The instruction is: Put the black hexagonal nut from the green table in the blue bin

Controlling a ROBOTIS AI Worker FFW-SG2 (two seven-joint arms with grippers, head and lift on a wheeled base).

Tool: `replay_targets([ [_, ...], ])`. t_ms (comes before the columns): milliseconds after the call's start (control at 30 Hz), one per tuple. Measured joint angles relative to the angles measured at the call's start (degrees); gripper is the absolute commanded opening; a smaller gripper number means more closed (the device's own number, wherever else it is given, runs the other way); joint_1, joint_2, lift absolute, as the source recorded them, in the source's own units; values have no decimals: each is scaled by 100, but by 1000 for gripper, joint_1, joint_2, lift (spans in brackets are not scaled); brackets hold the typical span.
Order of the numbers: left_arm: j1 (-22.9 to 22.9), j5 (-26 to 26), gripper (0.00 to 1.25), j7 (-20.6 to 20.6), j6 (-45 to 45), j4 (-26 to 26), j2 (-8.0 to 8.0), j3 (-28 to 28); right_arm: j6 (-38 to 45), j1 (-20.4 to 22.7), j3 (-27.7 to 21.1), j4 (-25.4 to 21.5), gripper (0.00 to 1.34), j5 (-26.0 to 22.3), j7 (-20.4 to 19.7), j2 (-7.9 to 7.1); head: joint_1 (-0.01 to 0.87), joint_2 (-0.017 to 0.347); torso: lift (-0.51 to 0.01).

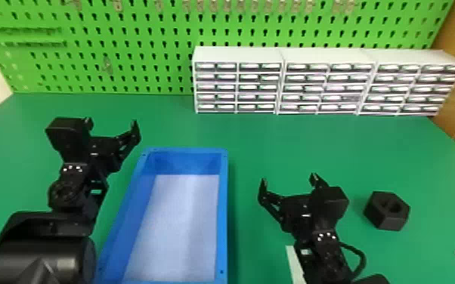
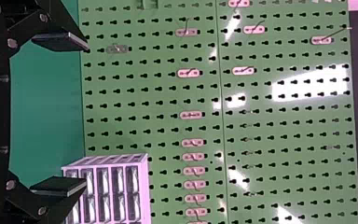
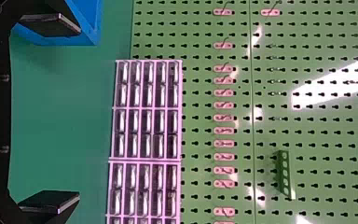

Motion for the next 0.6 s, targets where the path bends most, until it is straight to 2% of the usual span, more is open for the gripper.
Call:
replay_targets([
  [600,1,1,1005,0,1,1,0,-3,11,-21,2,0,1267,-46,4,-34,686,52,-97],
])
